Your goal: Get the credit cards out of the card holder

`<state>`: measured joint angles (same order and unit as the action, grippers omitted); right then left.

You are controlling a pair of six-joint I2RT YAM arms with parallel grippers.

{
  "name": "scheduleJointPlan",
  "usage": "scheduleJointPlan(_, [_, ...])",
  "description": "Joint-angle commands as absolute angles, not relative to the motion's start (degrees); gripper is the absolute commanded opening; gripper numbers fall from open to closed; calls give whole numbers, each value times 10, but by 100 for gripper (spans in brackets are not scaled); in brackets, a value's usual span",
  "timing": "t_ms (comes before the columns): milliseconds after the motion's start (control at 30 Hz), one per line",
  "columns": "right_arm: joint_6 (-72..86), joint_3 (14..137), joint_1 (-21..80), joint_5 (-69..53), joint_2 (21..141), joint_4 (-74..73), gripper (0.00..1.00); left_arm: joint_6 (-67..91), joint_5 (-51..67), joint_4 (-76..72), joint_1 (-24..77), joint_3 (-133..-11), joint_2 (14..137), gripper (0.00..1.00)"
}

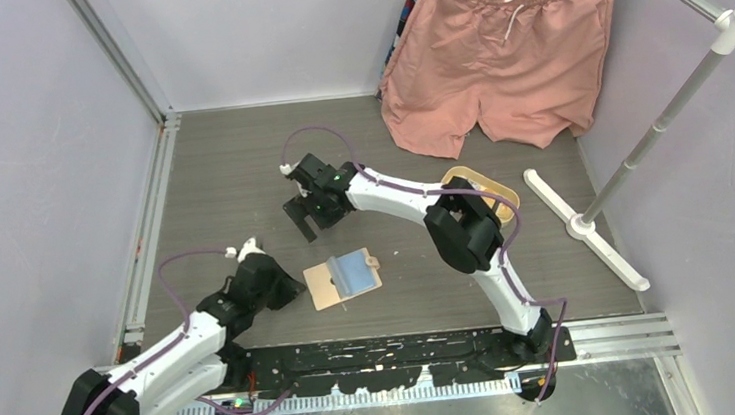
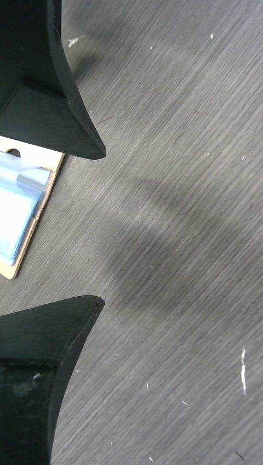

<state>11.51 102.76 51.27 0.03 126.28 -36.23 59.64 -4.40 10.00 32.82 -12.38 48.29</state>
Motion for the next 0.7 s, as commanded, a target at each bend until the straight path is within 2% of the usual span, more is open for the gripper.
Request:
scheduleJointPlan(0, [100,1064,503,-12,1237,-361,100,602,-46,116,326,-117,462,0])
scheduleJointPlan(267, [181,992,538,102,1117,-401,98,597,12,67,327,-99,428,0])
scheduleJointPlan(500, [274,907,594,167,1099,-426,84,600,58,-9,327,-82,468,0])
scheduleJointPlan(667, [306,872,629,187,1104,-425,82,608,71,-31,327,-77,481,0])
